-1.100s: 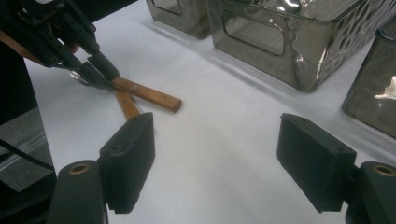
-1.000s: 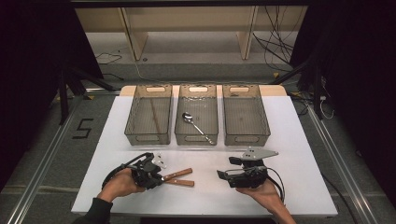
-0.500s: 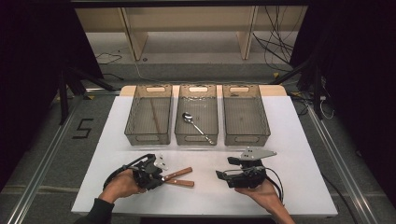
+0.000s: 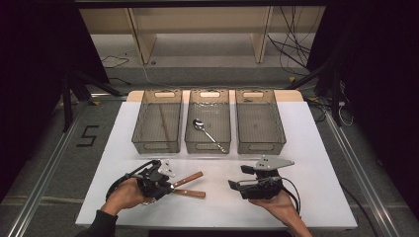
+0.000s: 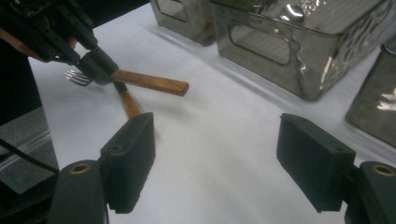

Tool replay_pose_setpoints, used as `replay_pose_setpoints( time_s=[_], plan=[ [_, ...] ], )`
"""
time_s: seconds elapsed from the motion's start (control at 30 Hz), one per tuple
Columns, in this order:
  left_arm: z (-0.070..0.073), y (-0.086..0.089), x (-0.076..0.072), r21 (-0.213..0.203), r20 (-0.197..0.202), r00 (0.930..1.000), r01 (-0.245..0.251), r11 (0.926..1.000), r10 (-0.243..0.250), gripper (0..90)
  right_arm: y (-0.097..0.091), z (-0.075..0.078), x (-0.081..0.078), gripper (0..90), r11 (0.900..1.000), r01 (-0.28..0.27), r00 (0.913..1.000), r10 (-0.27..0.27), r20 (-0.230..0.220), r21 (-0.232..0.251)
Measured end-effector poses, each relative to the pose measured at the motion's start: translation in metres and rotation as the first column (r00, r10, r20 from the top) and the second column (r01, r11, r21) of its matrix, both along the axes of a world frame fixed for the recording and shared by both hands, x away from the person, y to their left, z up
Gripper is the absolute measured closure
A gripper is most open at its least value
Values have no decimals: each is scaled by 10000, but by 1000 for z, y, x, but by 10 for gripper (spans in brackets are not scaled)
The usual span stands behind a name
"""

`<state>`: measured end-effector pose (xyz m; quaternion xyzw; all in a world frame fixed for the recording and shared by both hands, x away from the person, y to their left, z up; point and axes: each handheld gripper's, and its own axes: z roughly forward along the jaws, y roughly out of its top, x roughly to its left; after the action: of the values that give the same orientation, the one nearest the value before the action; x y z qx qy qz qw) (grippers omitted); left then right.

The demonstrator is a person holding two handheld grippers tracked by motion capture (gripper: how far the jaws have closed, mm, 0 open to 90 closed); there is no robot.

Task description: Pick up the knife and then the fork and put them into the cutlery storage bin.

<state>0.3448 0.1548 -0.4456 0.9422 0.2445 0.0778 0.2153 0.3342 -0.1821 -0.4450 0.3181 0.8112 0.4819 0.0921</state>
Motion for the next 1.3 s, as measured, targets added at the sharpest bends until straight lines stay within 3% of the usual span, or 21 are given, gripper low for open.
replay_pose_setpoints(
  time_s=[0.23,0.47,0.63,0.73,0.9,1.0,1.17,1.3],
  plan=[
    [14,-16,-4,-645,-188,9982,563,9963,-576,793,17,11,-15,276,9970,-754,9939,764,795,-154],
    [26,-44,14,-1074,-463,9925,1075,9884,-1129,793,37,22,-35,273,9849,-1419,9677,1590,1956,-990],
    [28,-62,18,-1207,-698,9856,1451,9820,-1542,793,42,20,-38,272,9812,-1606,9589,1808,2187,-1069],
    [26,-68,18,-1100,-759,9822,1631,9805,-1719,793,44,17,-40,272,9781,-1533,9506,1848,2493,-1404],
    [25,-70,13,-887,-810,9800,1746,9806,-1818,793,50,13,-44,271,9650,-1519,9326,2116,2923,-2139],
    [26,-73,8,-821,-830,9760,1946,9775,-2012,793,54,12,-48,273,9555,-1453,9165,2278,3289,-2567],
    [29,-78,1,-590,-777,9716,2194,9739,-2236,793,59,10,-51,293,9446,-1471,9057,2479,3440,-2935],
    [30,-81,-2,-494,-781,9676,2366,9703,-2400,793,64,6,-55,312,9288,-1451,8892,2735,3666,-3411]
  ],
)
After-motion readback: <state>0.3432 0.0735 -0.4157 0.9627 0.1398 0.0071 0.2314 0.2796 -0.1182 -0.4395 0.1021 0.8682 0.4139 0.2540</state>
